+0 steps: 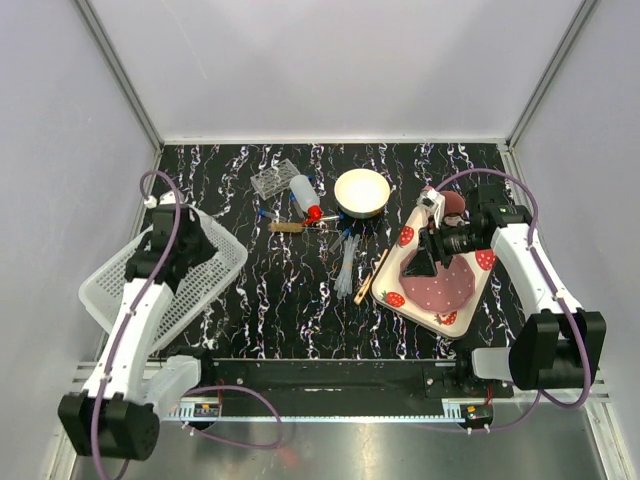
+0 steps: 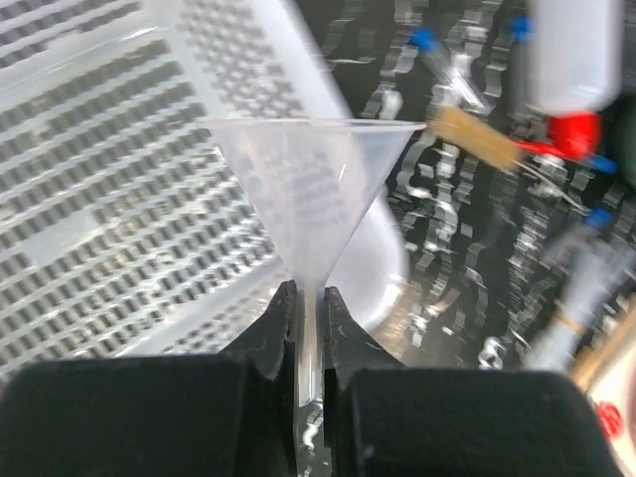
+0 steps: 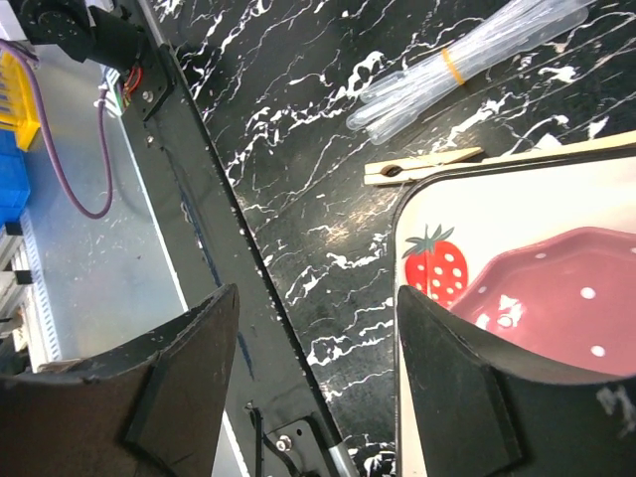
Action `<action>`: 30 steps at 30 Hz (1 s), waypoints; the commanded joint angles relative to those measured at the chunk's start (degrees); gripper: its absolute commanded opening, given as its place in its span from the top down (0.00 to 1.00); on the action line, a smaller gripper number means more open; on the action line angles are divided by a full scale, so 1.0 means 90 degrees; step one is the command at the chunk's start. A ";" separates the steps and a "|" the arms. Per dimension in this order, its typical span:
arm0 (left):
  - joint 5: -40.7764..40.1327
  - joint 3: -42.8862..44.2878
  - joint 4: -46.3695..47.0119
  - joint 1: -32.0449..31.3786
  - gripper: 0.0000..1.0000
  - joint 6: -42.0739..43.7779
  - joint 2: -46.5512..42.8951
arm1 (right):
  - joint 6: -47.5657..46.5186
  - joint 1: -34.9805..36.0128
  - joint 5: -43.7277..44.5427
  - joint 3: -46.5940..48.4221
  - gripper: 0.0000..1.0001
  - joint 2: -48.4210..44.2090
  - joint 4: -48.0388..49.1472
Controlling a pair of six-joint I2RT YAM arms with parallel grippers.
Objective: Organize the chemistry lab equipment
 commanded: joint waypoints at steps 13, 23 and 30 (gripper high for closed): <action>-0.0465 0.0136 0.0212 0.1422 0.74 0.0321 0.1609 | -0.0113 -0.0403 0.0004 -0.0202 0.27 -0.0243 0.0617; 0.0207 0.0243 0.0319 0.1490 0.07 0.0690 0.0577 | -0.0113 -0.0471 0.0004 -0.0221 0.27 -0.0252 0.0656; 0.3358 -0.0186 0.1060 0.1432 0.01 0.0946 -0.0089 | -0.0152 -0.0491 0.0004 -0.0270 0.26 -0.0311 0.0666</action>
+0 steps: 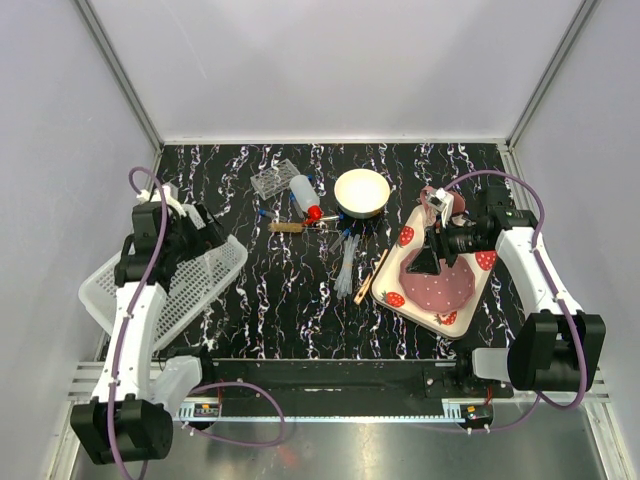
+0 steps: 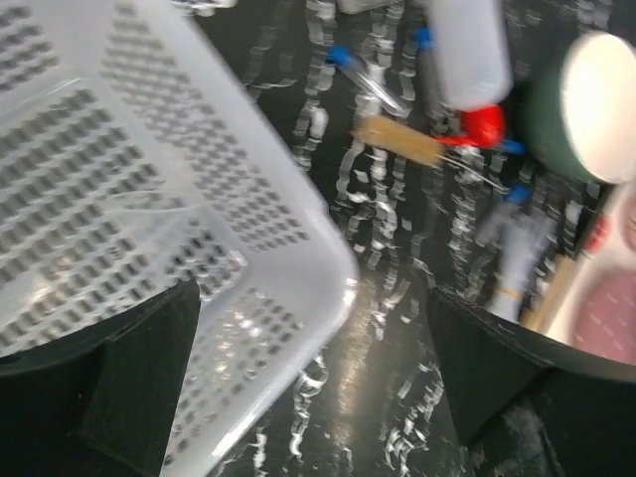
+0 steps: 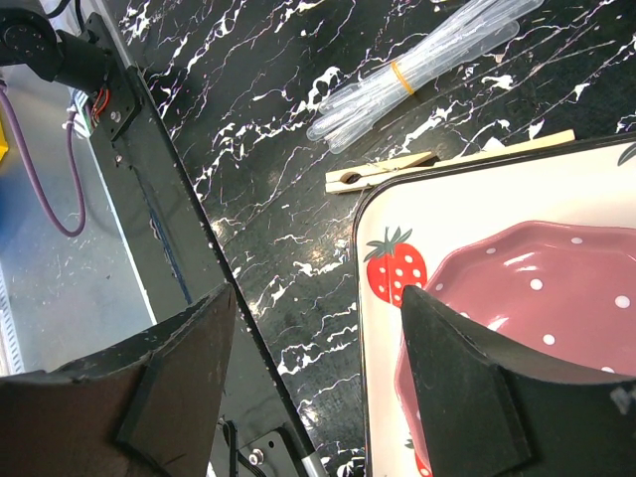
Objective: Organize the chemistry lab equipment
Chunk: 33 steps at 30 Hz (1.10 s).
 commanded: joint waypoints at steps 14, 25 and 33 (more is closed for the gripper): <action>0.1930 -0.0318 0.1336 -0.2238 0.01 -0.0658 -0.0146 | -0.0116 -0.0078 0.0026 -0.0037 0.26 -0.0187 0.0166; 0.1051 0.0129 0.2665 -0.4406 0.01 -0.1294 0.1708 | -0.0116 -0.0117 0.0046 -0.0066 0.26 -0.0187 0.0185; -0.0439 0.1418 0.1710 -0.5529 0.03 -0.1206 0.3730 | -0.0126 -0.0137 0.0085 -0.0076 0.25 -0.0187 0.0195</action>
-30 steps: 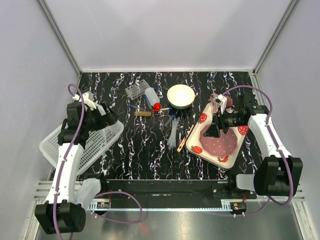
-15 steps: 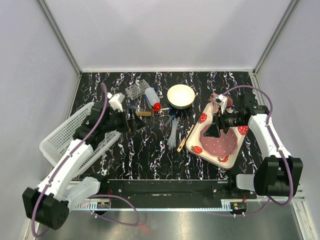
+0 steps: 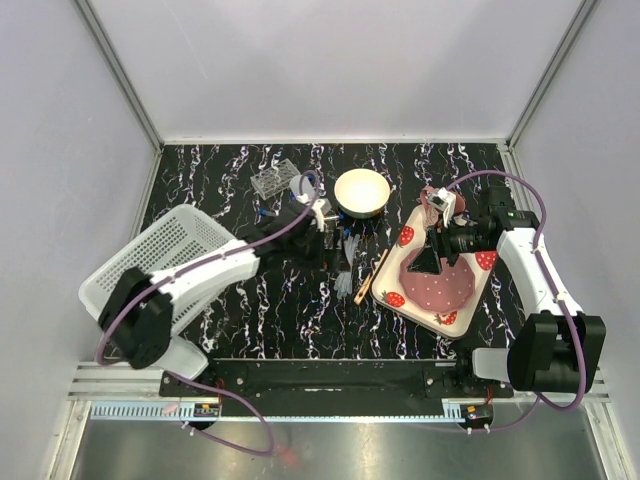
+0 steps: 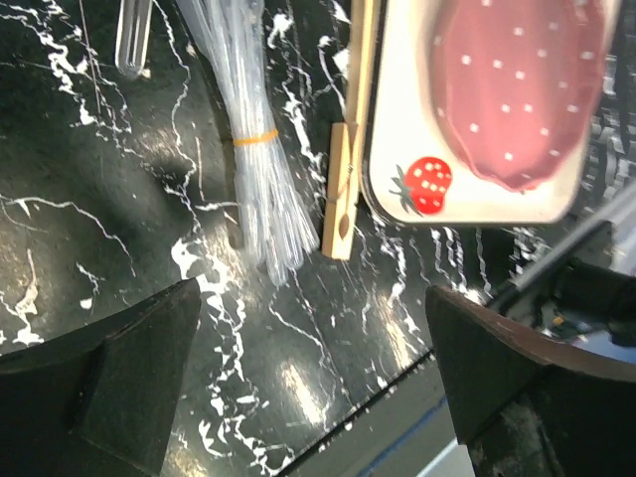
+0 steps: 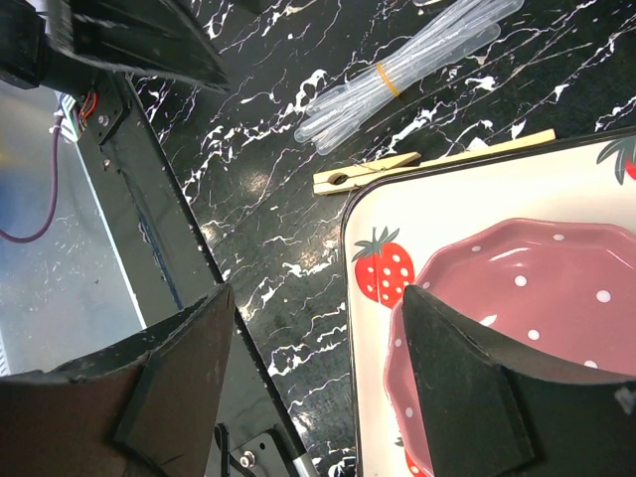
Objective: Organize the chemistry lab equipment
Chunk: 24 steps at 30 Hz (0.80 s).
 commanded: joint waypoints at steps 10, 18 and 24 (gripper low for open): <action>-0.2239 0.2935 -0.1908 -0.1168 0.17 0.0323 0.2973 | -0.0123 -0.0047 0.0099 -0.0047 0.25 -0.0111 0.0108; -0.2747 0.3718 -0.2632 -0.1324 0.30 0.0460 0.3823 | -0.0123 -0.0047 0.0109 -0.0047 0.25 -0.0102 0.0127; -0.2737 0.3767 -0.2632 -0.1344 0.55 0.0479 0.3951 | -0.0123 -0.0047 0.0119 -0.0057 0.25 -0.0082 0.0127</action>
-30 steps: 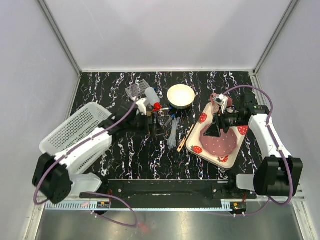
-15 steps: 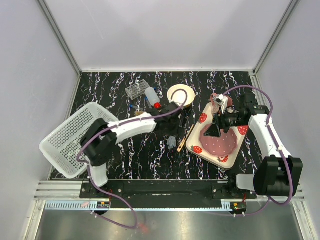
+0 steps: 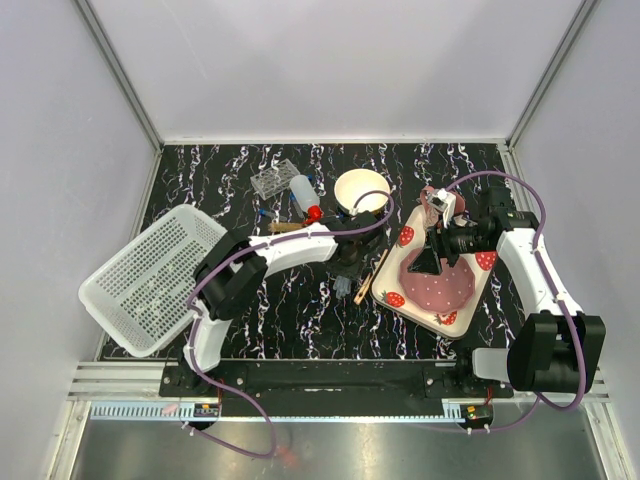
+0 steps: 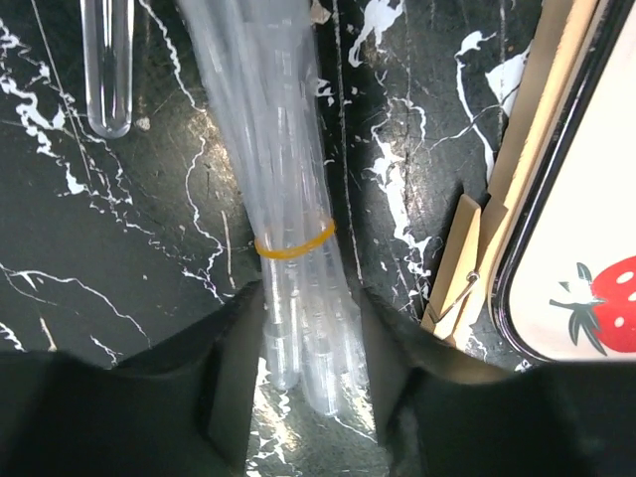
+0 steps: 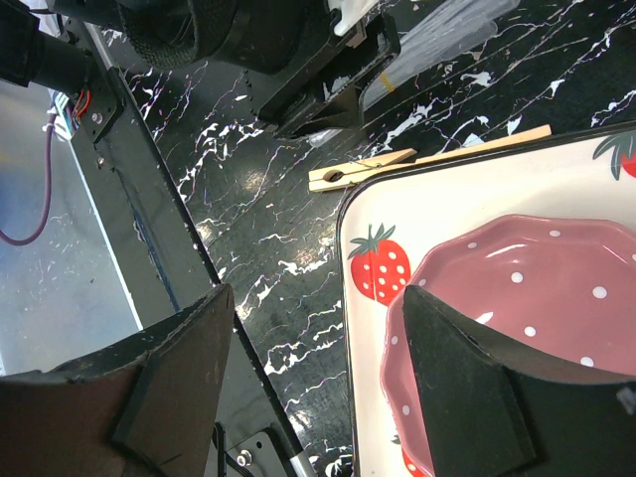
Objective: Organize the chemistry lab equipment
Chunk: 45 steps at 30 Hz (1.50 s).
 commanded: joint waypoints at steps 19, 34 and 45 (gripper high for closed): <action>-0.0758 -0.2524 0.0851 -0.0074 0.92 0.0076 -0.3458 | -0.0126 -0.0042 0.0044 -0.0047 0.25 -0.0111 0.0086; -0.0573 -0.3287 0.0051 0.2199 0.95 0.0612 -0.6069 | -0.0136 -0.0042 0.0063 -0.0048 0.25 -0.0102 0.0105; 0.0023 -0.3482 -0.0223 0.4915 1.00 0.1160 -0.6383 | -0.0155 -0.0042 0.0063 -0.0067 0.25 -0.0053 0.0096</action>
